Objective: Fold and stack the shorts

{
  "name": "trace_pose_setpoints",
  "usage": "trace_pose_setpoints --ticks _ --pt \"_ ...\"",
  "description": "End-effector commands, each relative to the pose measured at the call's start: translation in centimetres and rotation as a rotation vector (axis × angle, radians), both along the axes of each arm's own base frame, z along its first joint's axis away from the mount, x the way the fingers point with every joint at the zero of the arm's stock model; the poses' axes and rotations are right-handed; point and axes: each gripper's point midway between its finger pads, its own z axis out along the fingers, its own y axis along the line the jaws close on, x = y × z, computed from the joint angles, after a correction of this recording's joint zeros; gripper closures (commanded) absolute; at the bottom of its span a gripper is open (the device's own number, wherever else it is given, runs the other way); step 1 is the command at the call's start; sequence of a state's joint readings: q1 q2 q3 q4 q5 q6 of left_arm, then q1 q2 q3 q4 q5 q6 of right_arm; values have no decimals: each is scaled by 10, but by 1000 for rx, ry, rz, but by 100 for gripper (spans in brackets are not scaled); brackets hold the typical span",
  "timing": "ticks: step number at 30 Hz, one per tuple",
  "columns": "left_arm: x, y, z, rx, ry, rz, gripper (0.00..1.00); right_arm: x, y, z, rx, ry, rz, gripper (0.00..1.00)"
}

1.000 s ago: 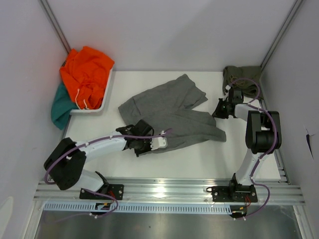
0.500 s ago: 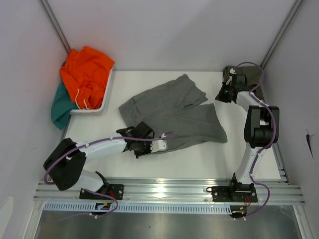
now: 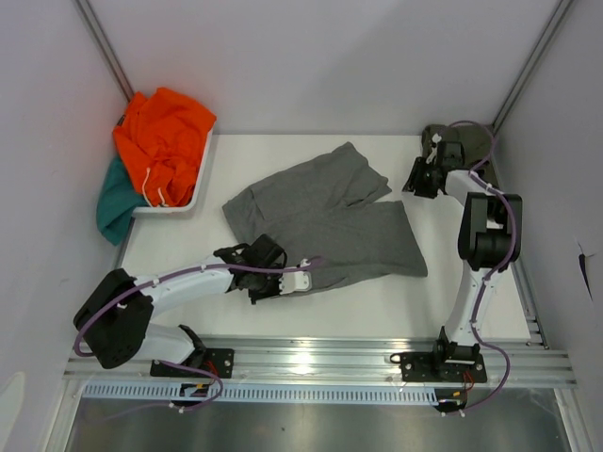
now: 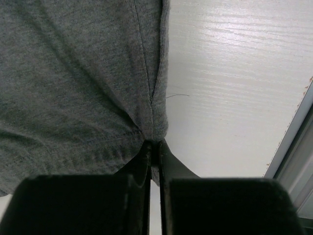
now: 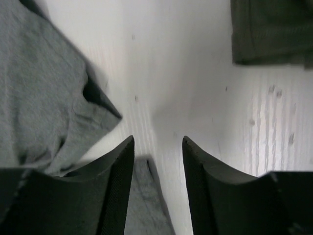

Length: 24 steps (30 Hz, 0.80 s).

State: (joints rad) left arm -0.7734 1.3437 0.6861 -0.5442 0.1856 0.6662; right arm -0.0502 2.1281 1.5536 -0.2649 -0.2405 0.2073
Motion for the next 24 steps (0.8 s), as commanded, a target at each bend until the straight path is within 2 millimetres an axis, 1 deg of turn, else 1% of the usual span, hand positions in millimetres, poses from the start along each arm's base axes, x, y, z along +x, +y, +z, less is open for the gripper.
trace_pose_setpoints --ticks 1,2,3,4,5,6,7,8,9,10,11,12,13,14,15,16,17,18,20,21,22,24 --pt "-14 4 0 7 39 -39 100 -21 4 44 1 -54 34 52" --pt "-14 3 0 4 35 -37 100 -38 5 34 3 -17 32 51" --pt "-12 3 1 1 26 -34 100 -50 7 36 4 -5 35 50" --pt "-11 2 2 -2 23 -29 100 -59 7 59 -4 -44 18 49" --pt "-10 1 3 -5 18 -24 99 -82 13 46 -10 8 2 47" --pt "-9 0 3 -7 17 -18 100 -97 14 46 -20 37 -29 45" --pt "-9 -1 4 -12 25 -6 99 -108 6 46 -34 55 -117 42" --pt "-8 -3 6 -21 28 -1 99 -132 17 51 -36 60 -119 40" --pt "-9 -5 6 -30 35 0 99 -141 18 55 -35 54 -142 39" --pt "-9 -7 6 -35 40 8 99 -149 16 61 -43 36 -186 35" --pt "-8 -8 7 -43 36 12 100 -158 17 84 -35 -27 -197 31" --pt "-8 -8 6 -40 36 15 99 -171 15 81 -54 -22 -227 25" --pt "-7 -9 6 -41 37 23 99 -176 10 86 -63 -37 -261 15" --pt "-6 -8 5 -39 34 29 100 -184 11 89 -32 -35 -290 13" --pt "-4 -9 6 -42 27 35 99 -198 11 89 -15 -42 -303 12" --pt "-3 -9 5 -37 27 51 99 -205 10 87 3 -37 -341 5" --pt "-2 -9 4 -35 27 57 99 -210 11 84 53 -35 -390 7" --pt "-1 -10 4 -39 26 69 100 -224 11 70 73 -14 -411 15" --pt "-3 -12 4 -52 36 74 100 -236 13 61 116 18 -465 21" --pt "-3 -13 3 -59 43 84 99 -240 14 61 147 17 -497 22" --pt "-5 -15 4 -68 51 82 99 -248 14 53 154 38 -518 21" --pt "-5 -16 5 -74 56 89 100 -255 15 48 202 45 -575 22"
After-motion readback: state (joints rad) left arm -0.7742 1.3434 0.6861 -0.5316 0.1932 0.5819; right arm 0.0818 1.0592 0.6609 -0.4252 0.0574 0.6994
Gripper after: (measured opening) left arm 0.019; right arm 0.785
